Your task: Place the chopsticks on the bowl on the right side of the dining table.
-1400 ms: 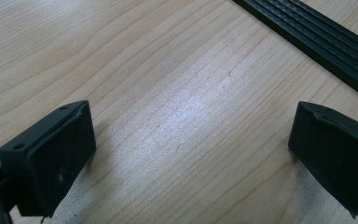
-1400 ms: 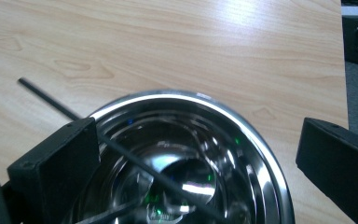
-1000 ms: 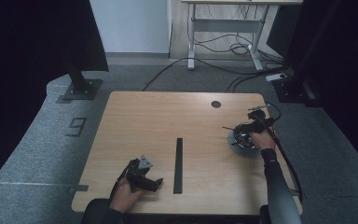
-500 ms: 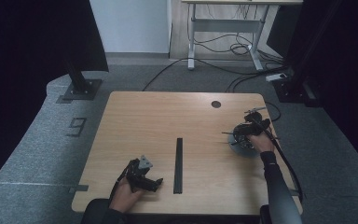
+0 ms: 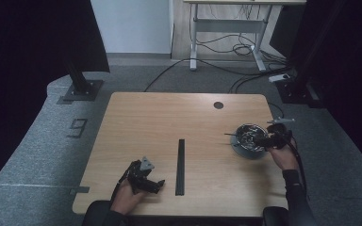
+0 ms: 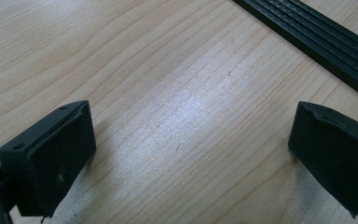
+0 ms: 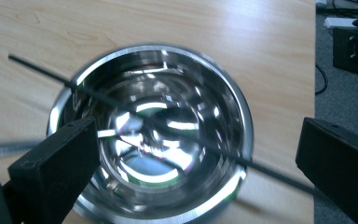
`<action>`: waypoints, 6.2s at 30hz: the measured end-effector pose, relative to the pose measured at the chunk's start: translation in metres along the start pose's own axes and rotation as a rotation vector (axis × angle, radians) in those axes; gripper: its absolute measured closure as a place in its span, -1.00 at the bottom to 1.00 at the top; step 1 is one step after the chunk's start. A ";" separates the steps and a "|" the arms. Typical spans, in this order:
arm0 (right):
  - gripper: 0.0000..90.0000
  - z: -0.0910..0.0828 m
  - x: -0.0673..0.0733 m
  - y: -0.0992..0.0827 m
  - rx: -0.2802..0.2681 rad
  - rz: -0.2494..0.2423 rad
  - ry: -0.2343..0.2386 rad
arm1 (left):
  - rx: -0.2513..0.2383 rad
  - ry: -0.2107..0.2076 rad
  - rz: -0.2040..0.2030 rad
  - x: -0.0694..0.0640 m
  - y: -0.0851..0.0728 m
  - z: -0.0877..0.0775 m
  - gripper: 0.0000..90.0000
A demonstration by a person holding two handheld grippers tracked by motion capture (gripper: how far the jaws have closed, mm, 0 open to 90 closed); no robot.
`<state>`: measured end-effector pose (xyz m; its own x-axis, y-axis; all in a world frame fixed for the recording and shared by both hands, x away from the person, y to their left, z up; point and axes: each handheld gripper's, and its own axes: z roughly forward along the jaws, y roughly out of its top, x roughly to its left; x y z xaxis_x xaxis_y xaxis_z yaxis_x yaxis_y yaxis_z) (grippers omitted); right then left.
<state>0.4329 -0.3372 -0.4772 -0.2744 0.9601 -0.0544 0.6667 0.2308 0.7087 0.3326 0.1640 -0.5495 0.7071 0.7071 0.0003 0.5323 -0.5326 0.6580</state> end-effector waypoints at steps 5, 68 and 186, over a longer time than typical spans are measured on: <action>-1.00 -0.006 -0.002 -0.020 -0.016 0.023 -0.004 | 0.000 0.000 0.001 0.000 0.000 0.000 -0.99; -1.00 -0.039 0.026 -0.067 -0.001 -0.085 0.073 | 0.000 0.000 0.000 0.000 0.000 0.000 -0.99; -0.99 0.037 0.258 -0.036 0.029 -0.406 0.371 | 0.000 0.003 -0.002 -0.001 0.000 0.000 -1.00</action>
<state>0.3638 -0.0923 -0.5428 -0.7362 0.6738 -0.0641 0.4737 0.5805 0.6623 0.3316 0.1632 -0.5496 0.7045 0.7097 0.0008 0.5343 -0.5311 0.6576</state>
